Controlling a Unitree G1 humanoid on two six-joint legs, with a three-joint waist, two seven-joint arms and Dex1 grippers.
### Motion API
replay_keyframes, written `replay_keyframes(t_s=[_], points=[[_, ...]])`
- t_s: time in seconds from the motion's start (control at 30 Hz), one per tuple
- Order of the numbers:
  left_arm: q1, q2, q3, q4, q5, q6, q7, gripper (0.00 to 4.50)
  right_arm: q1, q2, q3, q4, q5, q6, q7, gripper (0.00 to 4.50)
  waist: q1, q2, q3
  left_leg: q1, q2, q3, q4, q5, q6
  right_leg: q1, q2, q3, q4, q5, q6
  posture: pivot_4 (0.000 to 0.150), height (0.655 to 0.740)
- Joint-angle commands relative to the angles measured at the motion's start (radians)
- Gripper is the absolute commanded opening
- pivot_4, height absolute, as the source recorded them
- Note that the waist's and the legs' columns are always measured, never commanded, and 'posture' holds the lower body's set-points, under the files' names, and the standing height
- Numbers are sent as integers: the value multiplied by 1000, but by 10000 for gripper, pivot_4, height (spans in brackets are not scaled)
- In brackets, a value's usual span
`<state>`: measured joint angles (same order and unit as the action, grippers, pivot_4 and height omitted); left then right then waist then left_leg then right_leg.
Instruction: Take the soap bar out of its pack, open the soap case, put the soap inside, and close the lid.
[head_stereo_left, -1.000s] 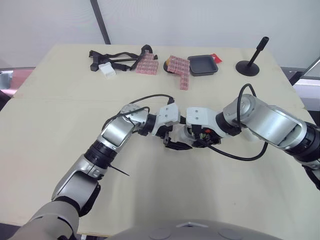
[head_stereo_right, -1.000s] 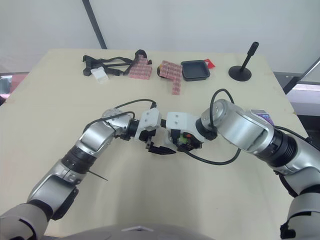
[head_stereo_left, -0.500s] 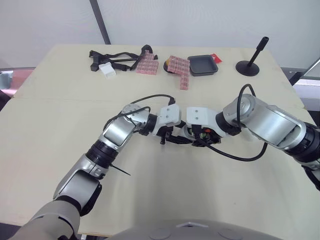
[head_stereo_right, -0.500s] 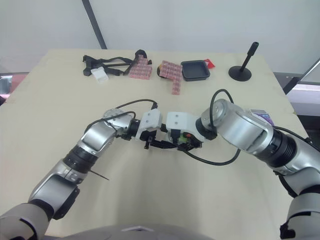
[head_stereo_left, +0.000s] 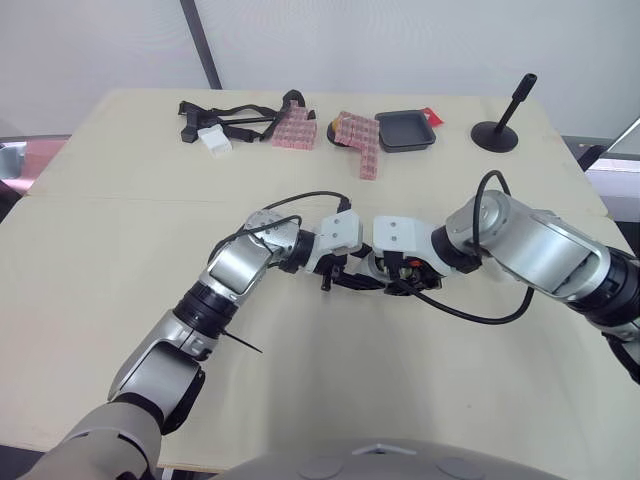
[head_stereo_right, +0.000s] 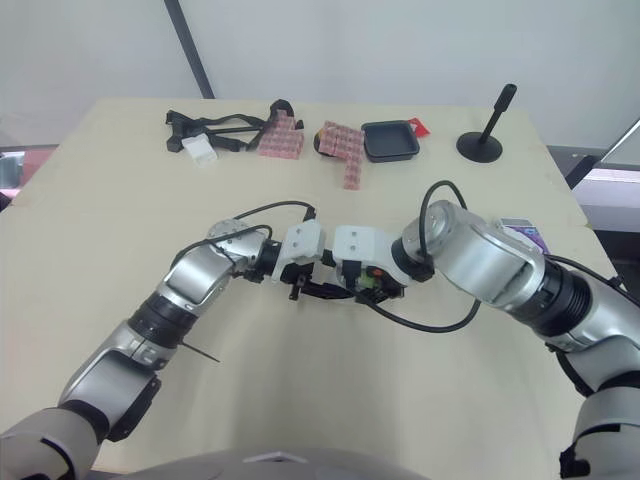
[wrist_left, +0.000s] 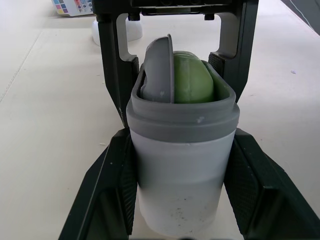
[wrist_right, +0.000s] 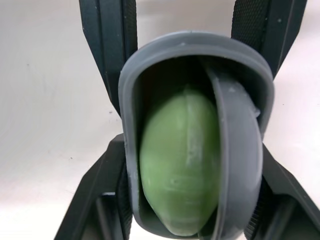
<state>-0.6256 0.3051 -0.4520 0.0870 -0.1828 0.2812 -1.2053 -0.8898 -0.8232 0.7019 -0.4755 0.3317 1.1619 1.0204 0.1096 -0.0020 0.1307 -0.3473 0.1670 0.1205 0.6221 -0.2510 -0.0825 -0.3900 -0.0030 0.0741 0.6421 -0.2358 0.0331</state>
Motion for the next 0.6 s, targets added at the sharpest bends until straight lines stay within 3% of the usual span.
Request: replay_keyframes(t_s=[0.03, 0.1, 0.37, 0.6], points=[[15, 10, 22, -29, -9, -45, -4, 18643, 13, -7, -62, -13, 16, 3, 1, 39576, 1, 0, 0, 0, 0, 0, 0, 0, 0, 0, 0, 0, 0, 0, 0, 1500, 7400], [35, 20, 31, -28, -9, -69, -4, 18643, 48, -2, -102, -7, 30, -9, -7, 44559, 2, 0, 0, -1, 0, 0, 0, 0, 0, 0, 0, 0, 0, 0, 0, 1500, 7400], [129, 23, 120, -32, -96, -171, -13, 18643, 386, 59, -409, 9, 130, -242, -33, 44559, 4, 0, 0, -3, 1, 0, 2, 0, 0, -2, -1, -1, 0, 0, 0, 1500, 7400], [249, -23, 202, -108, -169, -208, 63, 18643, 722, 99, -601, 31, 127, -607, -9, 44559, 2, 0, 0, -8, 1, 0, 3, 0, 1, -4, -2, -4, -1, 0, 0, 1500, 7400]])
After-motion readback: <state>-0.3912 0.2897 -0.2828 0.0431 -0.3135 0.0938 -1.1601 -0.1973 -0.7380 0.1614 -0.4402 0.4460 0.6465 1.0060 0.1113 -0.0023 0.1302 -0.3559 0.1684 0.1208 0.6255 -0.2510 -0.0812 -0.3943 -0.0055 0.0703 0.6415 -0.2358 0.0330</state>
